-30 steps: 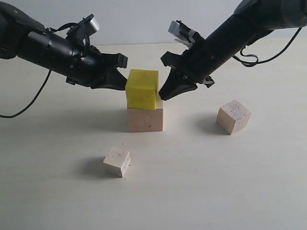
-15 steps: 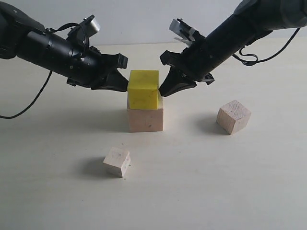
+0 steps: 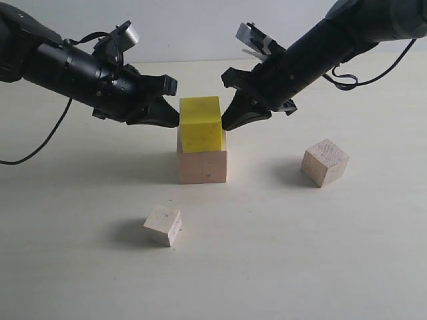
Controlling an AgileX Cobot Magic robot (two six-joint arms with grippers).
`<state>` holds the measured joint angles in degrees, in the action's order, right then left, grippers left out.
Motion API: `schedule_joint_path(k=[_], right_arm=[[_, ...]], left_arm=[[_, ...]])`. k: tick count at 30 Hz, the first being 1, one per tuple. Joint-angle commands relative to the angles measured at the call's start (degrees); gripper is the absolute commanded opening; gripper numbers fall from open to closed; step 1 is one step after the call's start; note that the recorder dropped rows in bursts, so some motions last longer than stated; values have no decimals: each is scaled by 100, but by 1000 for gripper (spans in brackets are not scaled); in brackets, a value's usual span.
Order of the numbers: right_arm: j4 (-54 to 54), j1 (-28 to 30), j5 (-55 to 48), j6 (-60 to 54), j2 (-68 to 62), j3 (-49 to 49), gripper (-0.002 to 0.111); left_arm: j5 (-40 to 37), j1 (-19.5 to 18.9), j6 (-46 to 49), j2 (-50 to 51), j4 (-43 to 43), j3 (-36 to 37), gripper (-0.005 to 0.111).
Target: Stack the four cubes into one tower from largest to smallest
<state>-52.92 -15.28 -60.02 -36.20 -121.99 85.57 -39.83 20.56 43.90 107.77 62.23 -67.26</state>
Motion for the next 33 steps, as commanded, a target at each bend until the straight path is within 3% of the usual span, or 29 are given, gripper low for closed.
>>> schedule_joint_path(k=[1, 33], right_arm=[[-146, -8, 38, -86, 7, -3, 0], [-101, -8, 5, -128, 7, -3, 0]], left_arm=[[35, 5, 79, -21, 174, -71, 0], [127, 5, 42, -21, -56, -90, 0]])
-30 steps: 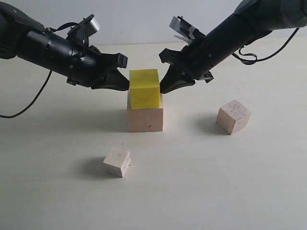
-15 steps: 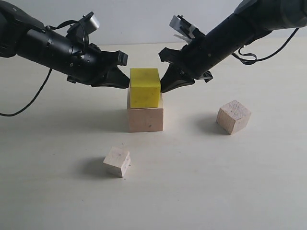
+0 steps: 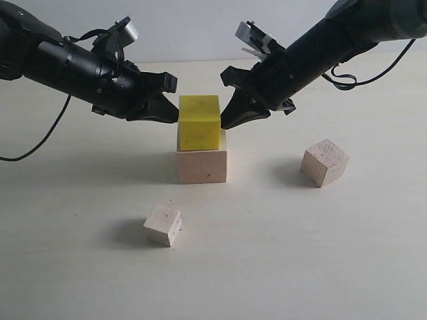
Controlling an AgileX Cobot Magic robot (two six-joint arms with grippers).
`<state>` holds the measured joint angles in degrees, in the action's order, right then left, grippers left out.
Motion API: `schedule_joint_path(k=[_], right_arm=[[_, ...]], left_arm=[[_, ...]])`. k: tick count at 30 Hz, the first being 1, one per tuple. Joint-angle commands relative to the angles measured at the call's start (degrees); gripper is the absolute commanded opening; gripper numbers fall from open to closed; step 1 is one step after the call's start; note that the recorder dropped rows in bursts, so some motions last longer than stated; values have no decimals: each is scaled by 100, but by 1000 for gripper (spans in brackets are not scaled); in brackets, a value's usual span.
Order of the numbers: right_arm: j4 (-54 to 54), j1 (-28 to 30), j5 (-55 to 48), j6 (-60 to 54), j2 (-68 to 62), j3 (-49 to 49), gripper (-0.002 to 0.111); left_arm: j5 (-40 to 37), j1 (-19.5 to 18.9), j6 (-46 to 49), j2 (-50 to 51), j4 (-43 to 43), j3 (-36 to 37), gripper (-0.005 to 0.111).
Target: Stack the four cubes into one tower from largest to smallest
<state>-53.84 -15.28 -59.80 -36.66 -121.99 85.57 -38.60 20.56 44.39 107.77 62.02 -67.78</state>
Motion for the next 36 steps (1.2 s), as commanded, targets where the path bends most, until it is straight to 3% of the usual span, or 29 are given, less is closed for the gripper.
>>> schedule_joint_path(k=[1, 17, 27, 31, 36], right_arm=[[-8, -8, -17, -82, 7, -3, 0], [166, 36, 5, -82, 7, -3, 0], [287, 540, 209, 90, 336, -13, 0], [394, 734, 782, 90, 848, -172, 0], [566, 810, 2324, 63, 1683, -994, 0]], left_arm=[[4, -8, -6, -21, -35, -39, 0], [-94, -186, -151, -21, -165, -39, 0], [214, -186, -174, -346, -358, 126, 0], [682, -195, -174, -706, -462, 489, 0], [1158, -195, -162, -1160, -488, 970, 0]])
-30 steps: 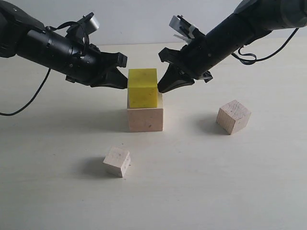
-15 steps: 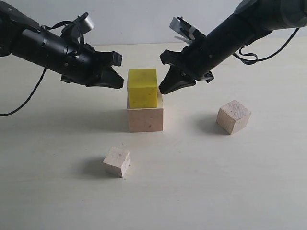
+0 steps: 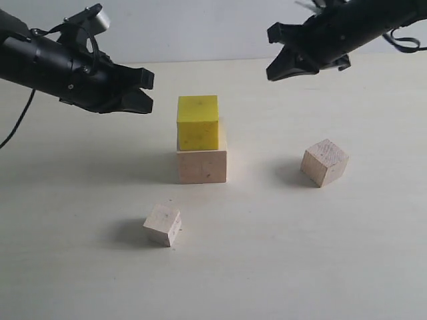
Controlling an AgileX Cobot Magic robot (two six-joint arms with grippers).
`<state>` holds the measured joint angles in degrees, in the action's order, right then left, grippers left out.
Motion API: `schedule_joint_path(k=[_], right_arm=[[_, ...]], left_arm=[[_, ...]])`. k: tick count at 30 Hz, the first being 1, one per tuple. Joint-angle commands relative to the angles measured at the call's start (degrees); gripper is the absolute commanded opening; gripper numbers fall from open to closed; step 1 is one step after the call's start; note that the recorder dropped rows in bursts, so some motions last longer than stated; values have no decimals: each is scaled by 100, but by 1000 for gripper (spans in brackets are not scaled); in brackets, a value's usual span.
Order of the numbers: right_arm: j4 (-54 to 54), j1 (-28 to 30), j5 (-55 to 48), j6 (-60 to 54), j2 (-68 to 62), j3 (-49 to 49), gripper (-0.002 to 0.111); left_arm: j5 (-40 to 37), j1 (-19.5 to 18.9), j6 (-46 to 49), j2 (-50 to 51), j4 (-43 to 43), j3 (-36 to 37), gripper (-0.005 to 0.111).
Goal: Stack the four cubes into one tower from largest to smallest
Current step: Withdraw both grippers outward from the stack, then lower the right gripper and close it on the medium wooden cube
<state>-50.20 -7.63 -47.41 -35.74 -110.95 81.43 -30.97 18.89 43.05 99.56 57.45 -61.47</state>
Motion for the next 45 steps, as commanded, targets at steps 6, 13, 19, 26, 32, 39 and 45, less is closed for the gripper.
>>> schedule_joint_path(k=[6, 13, 19, 26, 32, 39, 45], right_arm=[[1106, 45, 1248, 49, 1142, -1033, 0], [1700, 45, 625, 13, 1179, -1033, 0], [2098, 45, -13, 128, 1179, -1033, 0], [2913, 34, -235, 984, 1179, -1033, 3], [2981, 34, -714, 1009, 1179, -1033, 35], [3030, 34, -689, 985, 1010, -1033, 70], [3030, 34, -612, 985, 629, -1033, 71]], left_arm=[[-27, -28, -28, -573, -31, 565, 0], [-304, -28, -28, -650, 7, 565, 0], [-329, -28, 44, -795, 7, 565, 0], [-404, -17, 187, -840, 7, 565, 0], [-405, -17, 376, -840, 7, 565, 0], [-455, -17, 456, -840, 7, 565, 0], [-470, -17, 456, -840, 7, 565, 0]])
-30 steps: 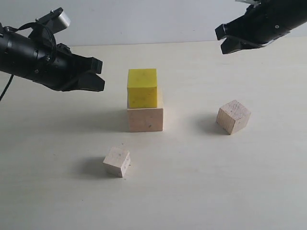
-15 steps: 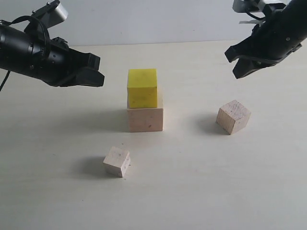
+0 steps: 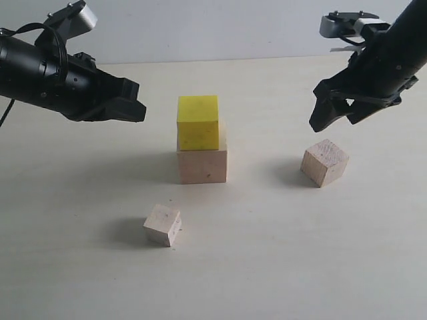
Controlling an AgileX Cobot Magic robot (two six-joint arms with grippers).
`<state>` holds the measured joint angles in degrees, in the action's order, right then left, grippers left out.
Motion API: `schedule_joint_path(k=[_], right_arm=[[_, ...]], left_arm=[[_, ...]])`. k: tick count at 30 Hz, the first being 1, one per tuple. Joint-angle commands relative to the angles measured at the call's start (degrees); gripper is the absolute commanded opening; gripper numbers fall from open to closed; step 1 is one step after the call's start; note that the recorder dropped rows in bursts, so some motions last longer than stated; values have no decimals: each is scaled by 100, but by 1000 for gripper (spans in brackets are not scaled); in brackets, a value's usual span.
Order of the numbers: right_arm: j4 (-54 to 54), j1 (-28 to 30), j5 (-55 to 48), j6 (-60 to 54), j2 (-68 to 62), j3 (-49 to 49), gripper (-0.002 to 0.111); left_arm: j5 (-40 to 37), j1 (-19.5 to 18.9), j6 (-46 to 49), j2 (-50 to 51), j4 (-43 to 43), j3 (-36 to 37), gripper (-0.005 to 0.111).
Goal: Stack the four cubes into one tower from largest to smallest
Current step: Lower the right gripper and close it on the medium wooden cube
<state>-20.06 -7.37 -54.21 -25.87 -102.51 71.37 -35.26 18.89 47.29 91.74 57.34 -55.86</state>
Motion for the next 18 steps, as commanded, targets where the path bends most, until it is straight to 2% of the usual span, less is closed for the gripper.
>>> schedule_joint_path(k=[1, 18], right_arm=[[16, 7, 82, -2, -289, -27, 71], [-42, 7, 361, -252, -1139, -27, 71]], left_arm=[[-41, -17, 32, -58, 19, 4, 0], [-40, -17, 45, -58, 19, 4, 0]])
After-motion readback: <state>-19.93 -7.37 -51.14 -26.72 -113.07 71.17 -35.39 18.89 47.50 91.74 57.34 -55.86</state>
